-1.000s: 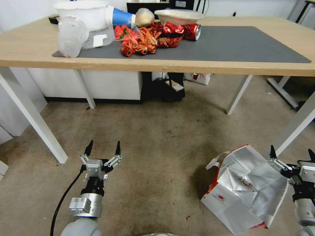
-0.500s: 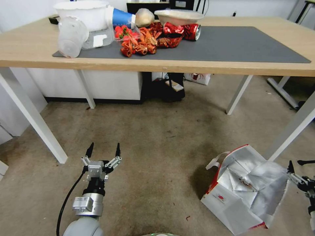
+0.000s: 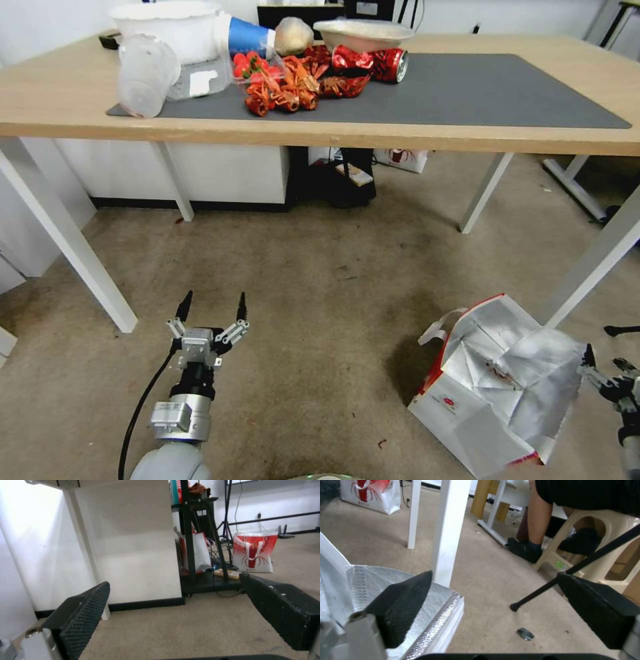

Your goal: Pick up the food delivery bag from the floor and place it on the table.

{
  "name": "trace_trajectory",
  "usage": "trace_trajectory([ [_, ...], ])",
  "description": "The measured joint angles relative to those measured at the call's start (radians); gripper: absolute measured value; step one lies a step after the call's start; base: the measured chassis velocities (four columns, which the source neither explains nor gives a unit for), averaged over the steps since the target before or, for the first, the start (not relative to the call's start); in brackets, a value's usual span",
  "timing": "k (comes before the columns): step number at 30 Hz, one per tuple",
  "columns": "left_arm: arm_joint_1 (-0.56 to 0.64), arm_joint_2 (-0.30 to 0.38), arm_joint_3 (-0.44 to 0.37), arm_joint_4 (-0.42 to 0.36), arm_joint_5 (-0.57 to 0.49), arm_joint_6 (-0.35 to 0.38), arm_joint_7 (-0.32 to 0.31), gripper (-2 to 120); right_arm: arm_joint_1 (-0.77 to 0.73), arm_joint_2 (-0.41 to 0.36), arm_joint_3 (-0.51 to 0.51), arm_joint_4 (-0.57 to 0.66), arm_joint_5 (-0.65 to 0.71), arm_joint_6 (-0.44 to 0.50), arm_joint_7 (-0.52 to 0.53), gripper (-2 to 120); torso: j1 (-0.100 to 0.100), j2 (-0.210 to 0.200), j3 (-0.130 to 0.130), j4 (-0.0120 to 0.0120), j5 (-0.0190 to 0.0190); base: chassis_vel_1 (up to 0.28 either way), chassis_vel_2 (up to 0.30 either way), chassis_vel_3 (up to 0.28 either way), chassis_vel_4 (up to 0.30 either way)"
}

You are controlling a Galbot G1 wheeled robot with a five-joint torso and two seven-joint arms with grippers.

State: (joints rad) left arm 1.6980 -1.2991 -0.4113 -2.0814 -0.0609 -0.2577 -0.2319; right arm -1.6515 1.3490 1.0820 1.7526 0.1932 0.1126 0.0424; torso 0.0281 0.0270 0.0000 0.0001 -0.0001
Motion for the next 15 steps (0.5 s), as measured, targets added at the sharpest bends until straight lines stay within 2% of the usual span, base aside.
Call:
trace_trajectory([
  [15,0.000,0.001,0.001,0.004,0.008,-0.005,-0.004,98,0.059,-0.001,-0.048,-0.054,0.036,-0.043,-0.002,89,0.000,0.000,0.000,0.0000,0.0000,0.000,0.000,0.000,0.000],
])
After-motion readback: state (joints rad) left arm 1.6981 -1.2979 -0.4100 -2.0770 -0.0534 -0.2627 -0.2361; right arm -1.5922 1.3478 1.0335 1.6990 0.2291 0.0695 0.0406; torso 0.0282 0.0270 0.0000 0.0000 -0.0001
